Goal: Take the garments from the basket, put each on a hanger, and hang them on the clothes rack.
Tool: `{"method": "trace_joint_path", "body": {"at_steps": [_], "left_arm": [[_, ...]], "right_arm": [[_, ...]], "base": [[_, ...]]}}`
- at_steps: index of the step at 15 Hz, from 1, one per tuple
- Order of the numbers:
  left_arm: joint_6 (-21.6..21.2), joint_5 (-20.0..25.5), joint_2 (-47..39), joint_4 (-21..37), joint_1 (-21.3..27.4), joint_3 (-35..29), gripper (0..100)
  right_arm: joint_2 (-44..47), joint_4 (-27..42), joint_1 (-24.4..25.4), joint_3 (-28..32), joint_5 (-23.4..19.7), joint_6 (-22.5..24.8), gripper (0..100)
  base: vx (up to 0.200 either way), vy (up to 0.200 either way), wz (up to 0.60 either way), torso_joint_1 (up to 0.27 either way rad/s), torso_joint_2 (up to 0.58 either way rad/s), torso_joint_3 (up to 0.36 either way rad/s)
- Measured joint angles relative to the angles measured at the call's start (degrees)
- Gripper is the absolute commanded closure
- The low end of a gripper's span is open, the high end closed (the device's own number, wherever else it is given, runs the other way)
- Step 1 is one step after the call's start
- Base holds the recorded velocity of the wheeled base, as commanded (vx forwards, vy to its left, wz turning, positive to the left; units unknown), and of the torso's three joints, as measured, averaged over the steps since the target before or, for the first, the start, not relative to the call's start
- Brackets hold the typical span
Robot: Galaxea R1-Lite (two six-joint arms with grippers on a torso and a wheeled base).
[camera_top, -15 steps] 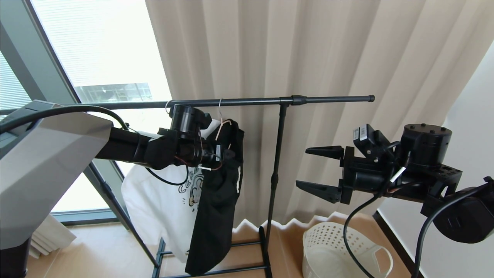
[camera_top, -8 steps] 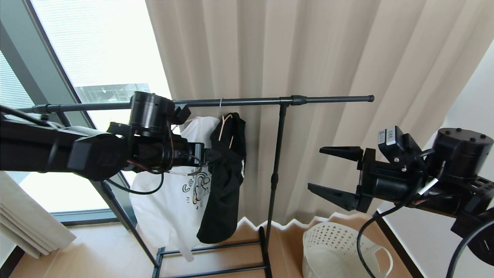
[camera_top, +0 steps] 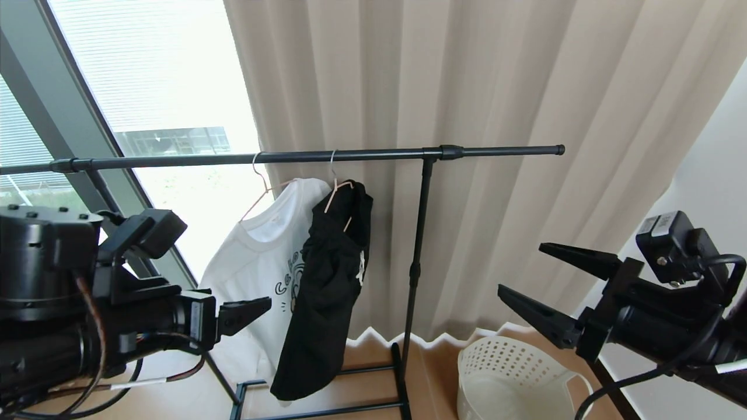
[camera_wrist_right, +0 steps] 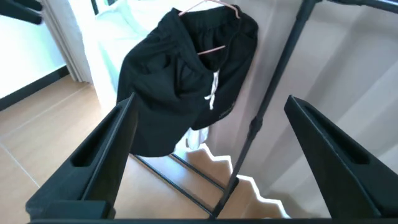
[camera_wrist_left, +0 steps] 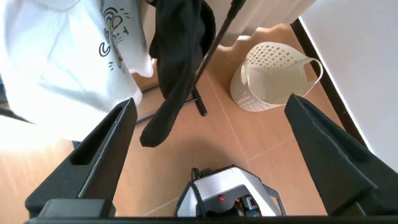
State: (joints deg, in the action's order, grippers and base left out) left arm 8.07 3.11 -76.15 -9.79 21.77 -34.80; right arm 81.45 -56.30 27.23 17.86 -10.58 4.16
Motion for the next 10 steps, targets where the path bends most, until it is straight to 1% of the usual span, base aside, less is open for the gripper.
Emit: {"method": "trace_joint_path", "body": {"at_steps": [1, 2, 6, 8, 9, 10], "left_arm": [[0.11, 0.00, 3.08, -1.24, 0.00, 3.39, 0], [0.18, 0.04, 5.99, -2.55, 0.00, 6.31, 0], [0.00, -0.07, 15.46, -3.62, 0.05, 14.54, 0], [-0.38, -0.05, 20.61, -3.67, 0.11, 18.80, 0], [-0.46, 0.00, 23.30, -3.69, 0.11, 20.75, 0], [-0.55, 0.04, 25.99, -3.67, 0.09, 22.71, 0]], "right_arm": [[-1.66, -0.02, 0.68, -2.38, 2.73, -0.04, 0], [-3.44, 0.00, 1.26, -4.44, 4.49, -0.04, 0], [-9.45, 0.44, 2.19, -9.84, 6.05, -0.17, 0], [-12.35, 0.55, 2.94, -14.40, 7.13, -0.20, 0], [-14.28, 1.32, 3.13, -15.85, 7.68, -0.37, 0], [-16.79, 4.40, 3.27, -16.74, 8.16, -0.82, 0]], "base": [[0.000, 0.000, 0.00, 0.000, 0.00, 0.000], [0.000, 0.000, 0.00, 0.000, 0.00, 0.000], [0.000, 0.000, 0.00, 0.000, 0.00, 0.000], [0.000, 0.000, 0.00, 0.000, 0.00, 0.000], [0.000, 0.000, 0.00, 0.000, 0.00, 0.000], [0.000, 0.000, 0.00, 0.000, 0.00, 0.000]]}}
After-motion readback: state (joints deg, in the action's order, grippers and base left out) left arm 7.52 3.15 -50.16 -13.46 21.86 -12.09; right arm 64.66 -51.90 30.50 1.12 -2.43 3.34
